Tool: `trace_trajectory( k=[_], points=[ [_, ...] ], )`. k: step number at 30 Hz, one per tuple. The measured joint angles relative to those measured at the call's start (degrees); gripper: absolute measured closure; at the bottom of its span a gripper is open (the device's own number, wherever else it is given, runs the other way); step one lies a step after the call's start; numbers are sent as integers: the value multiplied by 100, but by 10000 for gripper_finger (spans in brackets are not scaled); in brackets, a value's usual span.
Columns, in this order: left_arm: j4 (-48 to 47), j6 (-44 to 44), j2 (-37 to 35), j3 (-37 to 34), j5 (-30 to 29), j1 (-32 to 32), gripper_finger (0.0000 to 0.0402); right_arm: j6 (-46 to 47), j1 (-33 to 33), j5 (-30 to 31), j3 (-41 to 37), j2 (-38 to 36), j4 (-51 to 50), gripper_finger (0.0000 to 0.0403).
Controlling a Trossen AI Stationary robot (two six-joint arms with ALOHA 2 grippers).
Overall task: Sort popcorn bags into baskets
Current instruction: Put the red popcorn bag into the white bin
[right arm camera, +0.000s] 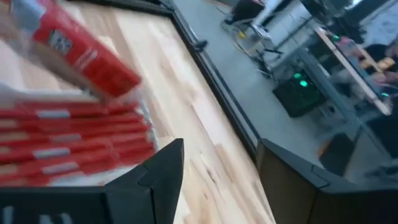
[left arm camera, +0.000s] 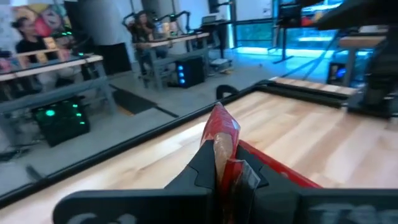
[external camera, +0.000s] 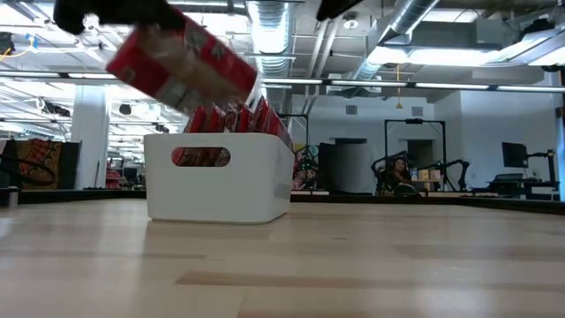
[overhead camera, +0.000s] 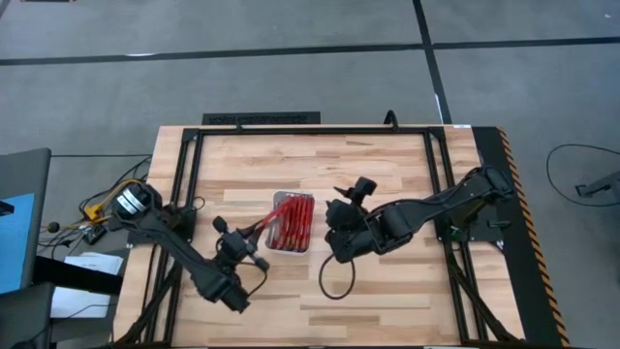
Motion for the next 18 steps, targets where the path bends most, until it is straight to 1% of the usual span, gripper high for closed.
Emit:
trace_trajectory(
  k=[4,7,10,13,18],
  points=[
    [-61,-26,-2,-18,13,188,401,330,33,86,2,-4,-334,188],
    [180,-5,-2,-36,200,338,401,491,28,97,2,-4,-444,189],
    [812,187,-2,-189,216,478,396,504,31,134,2,-4,-443,189],
    [1368,158,-2,-369,203,638,392,505,31,232,2,-4,-442,187],
    [2689,485,-2,-706,162,882,393,506,28,237,2,-4,-443,187]
  ],
)
